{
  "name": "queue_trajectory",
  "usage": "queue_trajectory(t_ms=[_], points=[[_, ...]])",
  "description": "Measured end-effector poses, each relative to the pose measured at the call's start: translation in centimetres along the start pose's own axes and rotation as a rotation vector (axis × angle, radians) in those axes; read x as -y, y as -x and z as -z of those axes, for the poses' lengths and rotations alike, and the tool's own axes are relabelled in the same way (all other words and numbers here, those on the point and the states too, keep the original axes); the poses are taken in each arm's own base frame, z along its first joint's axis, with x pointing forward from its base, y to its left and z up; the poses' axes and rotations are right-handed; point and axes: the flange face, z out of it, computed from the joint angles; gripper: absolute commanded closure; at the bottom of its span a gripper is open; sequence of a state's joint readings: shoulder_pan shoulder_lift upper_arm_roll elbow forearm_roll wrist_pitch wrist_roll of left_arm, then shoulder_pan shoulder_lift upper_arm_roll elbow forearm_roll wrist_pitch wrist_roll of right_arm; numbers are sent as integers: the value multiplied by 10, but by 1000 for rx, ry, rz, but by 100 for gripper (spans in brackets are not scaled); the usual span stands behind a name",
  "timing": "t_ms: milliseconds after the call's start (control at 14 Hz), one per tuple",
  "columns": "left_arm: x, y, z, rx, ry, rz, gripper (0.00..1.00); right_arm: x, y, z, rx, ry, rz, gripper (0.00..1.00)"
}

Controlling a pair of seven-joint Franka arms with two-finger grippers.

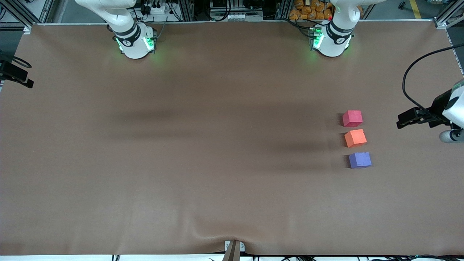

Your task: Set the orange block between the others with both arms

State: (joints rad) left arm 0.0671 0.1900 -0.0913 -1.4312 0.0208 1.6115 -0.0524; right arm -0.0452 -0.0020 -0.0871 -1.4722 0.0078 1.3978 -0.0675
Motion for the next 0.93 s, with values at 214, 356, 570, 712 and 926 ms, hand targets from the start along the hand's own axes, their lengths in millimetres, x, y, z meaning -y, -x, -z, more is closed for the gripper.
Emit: queue_trajectory(t_ms=[214, 356, 570, 712, 926], points=[[0, 7, 12, 11, -1, 0, 0, 0, 0, 0, 0, 0, 0, 0], [-1, 13, 24, 0, -2, 0, 0, 0, 0, 0, 0, 0, 0, 0], [-2, 23, 43, -28, -3, -1, 0, 0, 0, 0, 0, 0, 0, 0], [-7, 27, 50, -40, -3, -9, 0, 0, 0, 0, 0, 0, 0, 0], [-15, 31, 57, -50, -2, -23, 0, 0, 0, 0, -1, 0, 0, 0]])
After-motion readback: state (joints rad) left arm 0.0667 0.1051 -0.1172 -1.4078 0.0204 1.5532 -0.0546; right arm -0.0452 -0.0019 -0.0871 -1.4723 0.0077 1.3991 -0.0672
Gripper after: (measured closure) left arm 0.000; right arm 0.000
